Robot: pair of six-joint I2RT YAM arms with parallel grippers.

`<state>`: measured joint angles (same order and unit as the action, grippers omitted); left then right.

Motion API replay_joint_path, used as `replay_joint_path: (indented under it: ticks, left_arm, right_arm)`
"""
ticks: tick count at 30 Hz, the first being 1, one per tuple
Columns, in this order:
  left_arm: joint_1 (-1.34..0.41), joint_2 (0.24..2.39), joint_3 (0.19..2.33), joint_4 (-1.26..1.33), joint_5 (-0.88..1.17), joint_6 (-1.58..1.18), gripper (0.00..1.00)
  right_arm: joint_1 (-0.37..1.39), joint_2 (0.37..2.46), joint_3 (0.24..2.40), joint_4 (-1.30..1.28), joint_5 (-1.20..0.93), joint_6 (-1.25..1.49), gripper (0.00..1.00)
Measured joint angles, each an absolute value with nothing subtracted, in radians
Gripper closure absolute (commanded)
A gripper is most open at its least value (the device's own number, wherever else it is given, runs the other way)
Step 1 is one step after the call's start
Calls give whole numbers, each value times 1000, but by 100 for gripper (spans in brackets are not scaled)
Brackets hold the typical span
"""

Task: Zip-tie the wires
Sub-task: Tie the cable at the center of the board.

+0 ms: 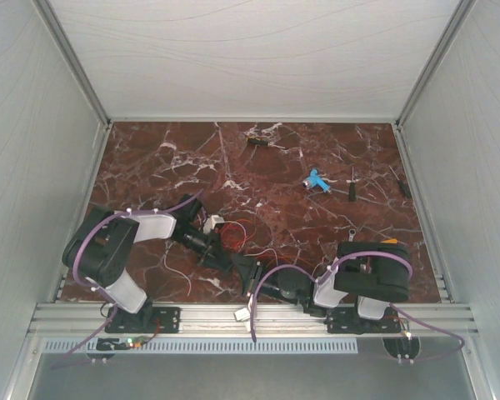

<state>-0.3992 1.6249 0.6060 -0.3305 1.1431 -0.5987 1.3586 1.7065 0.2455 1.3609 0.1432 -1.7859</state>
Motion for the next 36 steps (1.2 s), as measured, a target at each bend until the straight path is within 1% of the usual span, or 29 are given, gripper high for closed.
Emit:
replay_joint_path:
  ticks: [36]
  left_arm:
    - [-399, 1639, 606, -331, 1139, -598, 100]
  right_arm:
    - [1381, 1739, 247, 1374, 160, -1792, 100]
